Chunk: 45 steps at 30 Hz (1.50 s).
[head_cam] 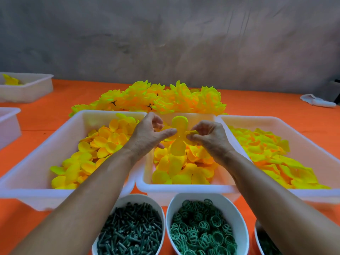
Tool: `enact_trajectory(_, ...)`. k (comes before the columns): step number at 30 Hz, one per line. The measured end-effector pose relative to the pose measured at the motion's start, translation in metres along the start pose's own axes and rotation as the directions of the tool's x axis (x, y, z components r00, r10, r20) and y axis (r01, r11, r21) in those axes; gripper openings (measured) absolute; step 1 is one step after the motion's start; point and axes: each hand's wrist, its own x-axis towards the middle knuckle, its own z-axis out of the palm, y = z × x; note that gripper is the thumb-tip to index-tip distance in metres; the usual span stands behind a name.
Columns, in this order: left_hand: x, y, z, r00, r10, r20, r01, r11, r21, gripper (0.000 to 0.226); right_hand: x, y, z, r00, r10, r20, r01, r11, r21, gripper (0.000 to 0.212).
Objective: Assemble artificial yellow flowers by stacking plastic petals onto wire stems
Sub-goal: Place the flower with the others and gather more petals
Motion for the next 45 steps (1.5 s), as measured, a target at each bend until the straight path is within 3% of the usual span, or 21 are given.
enact_trajectory(2, 0.000, -0.002, 0.000, 0.999, 0.018, 0.038, -0.019, 1.000, 0.025, 0.042, -0.001, 0.001, 0.003, 0.998, -0.017, 0.056, 0.016, 1.000, 0.017, 0.029)
enact_trajectory(5, -0.001, -0.004, 0.001, 0.994, 0.060, 0.094, -0.058, 0.998, -0.026, 0.008, -0.006, 0.000, 0.009, 0.987, 0.001, 0.162, -0.002, 1.000, 0.005, 0.027)
enact_trajectory(9, -0.001, -0.005, 0.000, 0.995, 0.069, 0.073, -0.065, 0.997, -0.051, 0.006, -0.008, -0.007, 0.008, 0.979, 0.023, 0.201, -0.027, 0.999, 0.020, 0.011)
enact_trajectory(15, -0.004, -0.002, 0.001, 0.991, 0.103, 0.091, -0.107, 0.993, 0.041, 0.010, -0.009, -0.007, 0.006, 0.968, 0.015, 0.252, -0.023, 0.999, 0.030, 0.013)
enact_trajectory(19, -0.004, 0.000, 0.001, 0.993, 0.091, 0.078, -0.096, 0.993, 0.072, 0.018, -0.007, -0.006, 0.006, 0.983, 0.032, 0.183, -0.033, 0.999, 0.004, 0.009)
enact_trajectory(33, -0.004, 0.002, 0.001, 0.993, 0.109, 0.045, -0.111, 0.992, 0.055, 0.015, -0.008, -0.010, 0.009, 0.997, 0.038, 0.071, -0.046, 0.993, 0.113, 0.033)
enact_trajectory(41, -0.003, 0.005, 0.002, 0.988, 0.138, -0.064, -0.143, 0.987, -0.069, 0.022, -0.004, -0.010, 0.006, 0.989, 0.142, 0.032, -0.146, 0.967, 0.207, 0.026)
enact_trajectory(45, -0.003, 0.005, 0.002, 0.990, 0.140, -0.031, -0.143, 0.983, -0.114, 0.008, -0.003, -0.008, 0.006, 0.972, 0.233, -0.008, -0.229, 0.961, 0.154, 0.024)
